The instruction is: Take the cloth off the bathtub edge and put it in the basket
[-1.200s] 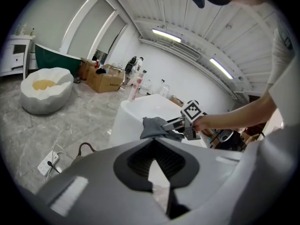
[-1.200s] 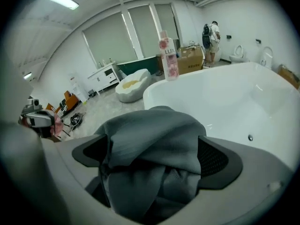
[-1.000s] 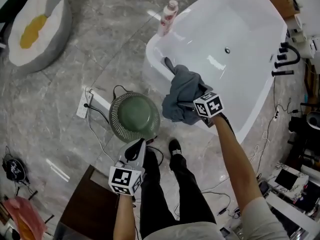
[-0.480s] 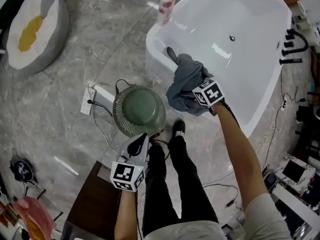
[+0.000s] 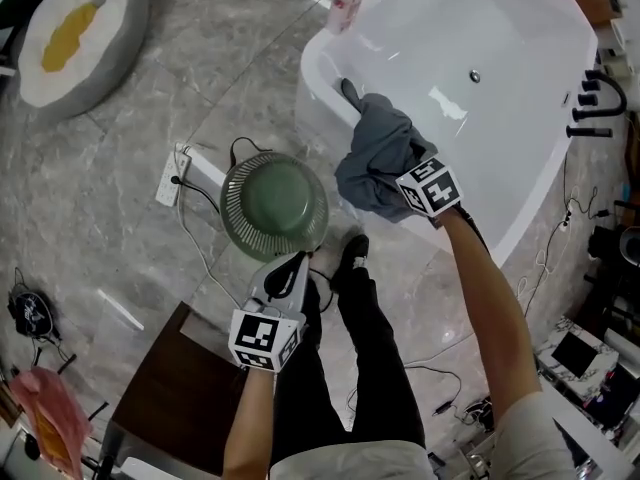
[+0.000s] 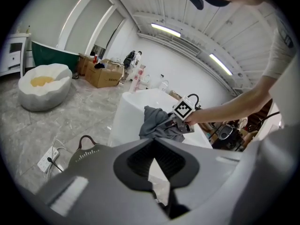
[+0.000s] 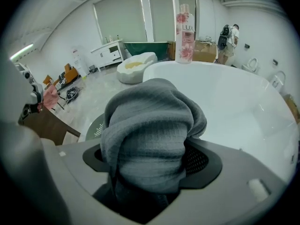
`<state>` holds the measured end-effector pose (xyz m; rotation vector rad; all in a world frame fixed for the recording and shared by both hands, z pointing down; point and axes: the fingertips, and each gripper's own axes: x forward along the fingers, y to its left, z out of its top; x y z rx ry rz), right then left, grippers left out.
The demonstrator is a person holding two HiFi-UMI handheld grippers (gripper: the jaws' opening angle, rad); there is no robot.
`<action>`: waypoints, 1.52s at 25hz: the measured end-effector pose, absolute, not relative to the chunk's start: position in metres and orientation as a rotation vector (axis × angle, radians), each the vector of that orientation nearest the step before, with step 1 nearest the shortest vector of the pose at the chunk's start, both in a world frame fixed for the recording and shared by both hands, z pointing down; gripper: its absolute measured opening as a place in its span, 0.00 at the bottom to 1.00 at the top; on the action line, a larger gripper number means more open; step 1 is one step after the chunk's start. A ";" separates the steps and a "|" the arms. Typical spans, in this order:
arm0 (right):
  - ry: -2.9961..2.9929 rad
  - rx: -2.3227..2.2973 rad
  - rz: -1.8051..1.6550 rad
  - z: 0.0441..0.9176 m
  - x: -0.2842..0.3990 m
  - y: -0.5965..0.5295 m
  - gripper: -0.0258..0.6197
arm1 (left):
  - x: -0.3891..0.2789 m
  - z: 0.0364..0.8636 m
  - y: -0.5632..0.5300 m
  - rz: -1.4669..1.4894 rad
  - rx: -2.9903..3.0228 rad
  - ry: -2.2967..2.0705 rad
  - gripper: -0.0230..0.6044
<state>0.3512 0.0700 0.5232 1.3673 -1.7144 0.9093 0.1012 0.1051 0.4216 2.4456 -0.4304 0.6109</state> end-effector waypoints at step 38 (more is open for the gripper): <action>-2.076 1.370 0.657 0.450 0.112 0.054 0.28 | -0.035 0.435 0.055 0.538 2.311 -0.815 0.13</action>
